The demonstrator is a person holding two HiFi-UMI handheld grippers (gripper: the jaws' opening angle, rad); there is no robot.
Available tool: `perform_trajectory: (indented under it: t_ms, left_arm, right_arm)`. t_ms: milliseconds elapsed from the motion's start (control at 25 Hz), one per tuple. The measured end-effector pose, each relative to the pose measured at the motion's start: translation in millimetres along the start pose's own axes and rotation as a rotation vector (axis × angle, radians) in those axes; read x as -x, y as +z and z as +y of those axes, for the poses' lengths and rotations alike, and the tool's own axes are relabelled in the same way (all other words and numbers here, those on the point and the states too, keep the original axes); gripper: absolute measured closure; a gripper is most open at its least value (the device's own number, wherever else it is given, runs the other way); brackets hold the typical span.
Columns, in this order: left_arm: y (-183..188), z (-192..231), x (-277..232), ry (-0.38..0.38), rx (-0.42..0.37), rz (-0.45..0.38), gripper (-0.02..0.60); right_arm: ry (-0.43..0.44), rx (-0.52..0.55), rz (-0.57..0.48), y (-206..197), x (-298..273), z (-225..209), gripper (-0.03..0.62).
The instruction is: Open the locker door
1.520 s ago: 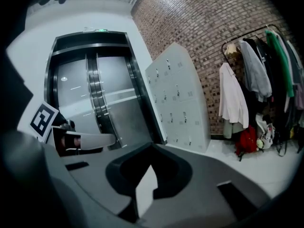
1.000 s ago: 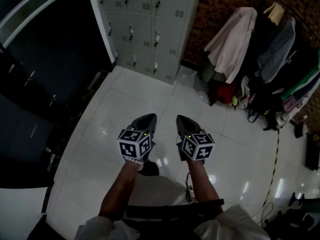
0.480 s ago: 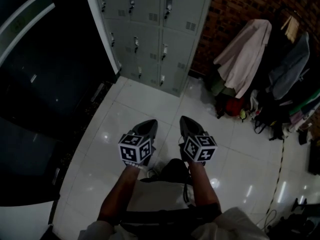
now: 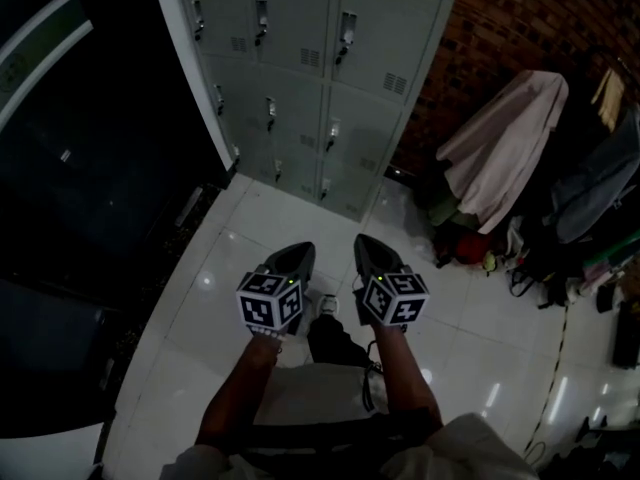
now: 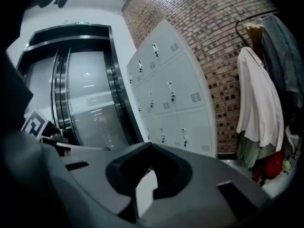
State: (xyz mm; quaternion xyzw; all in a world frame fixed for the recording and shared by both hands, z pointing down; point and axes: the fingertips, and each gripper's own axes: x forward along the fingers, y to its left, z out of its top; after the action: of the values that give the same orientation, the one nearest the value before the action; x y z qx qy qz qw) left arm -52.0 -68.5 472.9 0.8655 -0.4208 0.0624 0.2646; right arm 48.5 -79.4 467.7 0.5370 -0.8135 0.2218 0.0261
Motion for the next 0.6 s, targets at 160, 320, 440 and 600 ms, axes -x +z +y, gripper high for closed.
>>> perform_trajectory:
  t_ms: [160, 320, 440, 600]
  left_arm:
    - [35.1, 27.6, -43.9, 0.011, 0.002, -0.013, 0.583]
    - [57.7, 49.5, -84.6, 0.021, 0.013, -0.013, 0.583]
    - [69.8, 61.5, -112.3, 0.021, 0.02, -0.008, 0.583]
    - [82.7, 78.3, -148.4, 0.033, 0.023, 0.001, 0.583]
  right_arm:
    - [0.011, 0.012, 0.008, 25.2, -54.5, -21.0, 0.58]
    - [0.023, 0.013, 0.022, 40.8, -99.1, -42.1, 0.58]
    - [0.022, 0.01, 0.03, 48.7, -126.2, -59.7, 0.58]
    - [0.02, 0.026, 0.048, 54.6, -161.3, -82.2, 0.58]
